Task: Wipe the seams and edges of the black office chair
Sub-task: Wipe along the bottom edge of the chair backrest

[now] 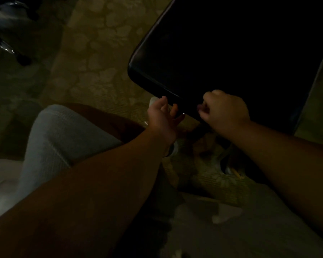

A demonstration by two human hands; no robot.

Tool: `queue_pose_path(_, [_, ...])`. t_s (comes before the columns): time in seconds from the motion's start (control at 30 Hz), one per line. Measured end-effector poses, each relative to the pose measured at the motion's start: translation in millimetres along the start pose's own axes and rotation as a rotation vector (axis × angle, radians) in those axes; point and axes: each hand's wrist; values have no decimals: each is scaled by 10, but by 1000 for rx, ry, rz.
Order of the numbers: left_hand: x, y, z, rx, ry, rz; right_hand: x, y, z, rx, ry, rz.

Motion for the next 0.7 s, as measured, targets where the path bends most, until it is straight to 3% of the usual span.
queue_pose_path(0.1, [-21, 19, -19, 32, 16, -15, 49, 32, 70, -99, 90, 63])
queue_pose_path(0.23, [-52, 56, -31, 27, 17, -66, -34, -68, 124, 123, -44, -24])
queue_pose_path(0.4, [-37, 83, -11, 31, 18, -28, 63, -132, 259, -68, 66, 71])
queue_pose_path(0.53, [-21, 88, 56, -6, 22, -53, -7, -214, 247, 164, -47, -50])
queue_pose_path(0.7, [11, 82, 151, -19, 37, -14, 93, -124, 329, 20, 44, 31])
Point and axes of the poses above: each hand's wrist, its own z-axis towards the middle knuckle, its own x-axis out of the back of the hand, y = z × x, and after that the axes turned 1 degree about x, right-handed
